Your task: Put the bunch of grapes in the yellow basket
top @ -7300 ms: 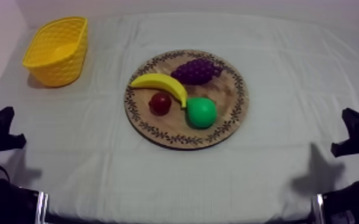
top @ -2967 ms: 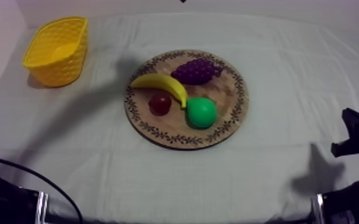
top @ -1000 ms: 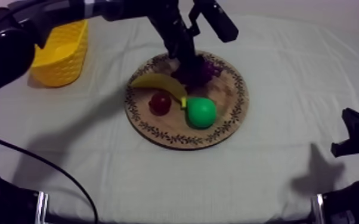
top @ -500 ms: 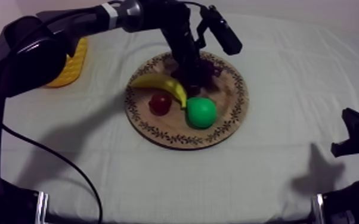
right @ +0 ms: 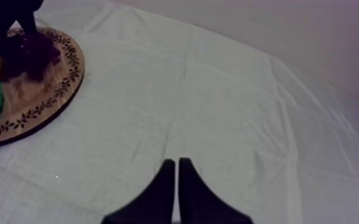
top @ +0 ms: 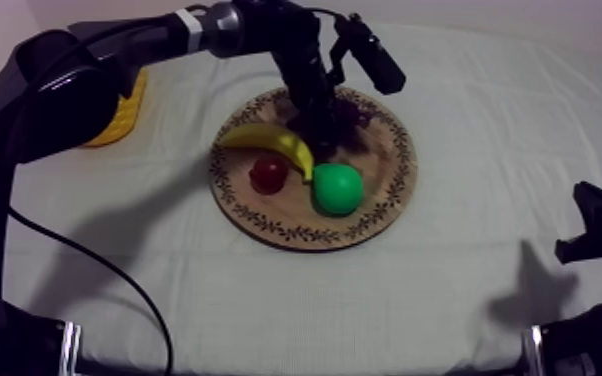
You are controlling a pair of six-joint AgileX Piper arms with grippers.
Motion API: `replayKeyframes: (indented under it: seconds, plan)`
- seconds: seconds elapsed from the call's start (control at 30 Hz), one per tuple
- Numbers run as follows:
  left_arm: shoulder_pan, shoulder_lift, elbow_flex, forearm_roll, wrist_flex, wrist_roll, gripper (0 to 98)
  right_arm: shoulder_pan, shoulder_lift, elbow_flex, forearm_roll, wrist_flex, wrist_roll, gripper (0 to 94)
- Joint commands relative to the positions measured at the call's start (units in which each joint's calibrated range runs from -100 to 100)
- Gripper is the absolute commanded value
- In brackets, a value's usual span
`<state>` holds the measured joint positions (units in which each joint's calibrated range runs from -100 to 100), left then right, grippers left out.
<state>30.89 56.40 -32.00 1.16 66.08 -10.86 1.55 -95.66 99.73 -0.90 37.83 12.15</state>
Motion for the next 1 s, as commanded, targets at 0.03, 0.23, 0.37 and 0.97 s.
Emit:
replayKeyframes:
  seconds: [0.03,0.23,0.37,0.97]
  plan:
    - [0.0,0.1,0.1,-0.01,0.0,0.1,65.8,0.0,0.0,0.0,0.0,0.0,0.2,0.2]
    - [0.0,-0.5,1.2,0.00,-1.1,0.3,53.0,0.0,0.0,0.0,0.0,0.0,0.2,0.2]
    - [0.2,-2.1,3.4,-0.35,-3.4,0.5,51.2,0.0,0.0,0.0,0.0,0.0,0.2,0.2]
    - [2.1,-22.6,25.8,-5.78,-16.6,9.1,50.4,0.0,0.0,0.0,0.0,0.0,0.2,0.2]
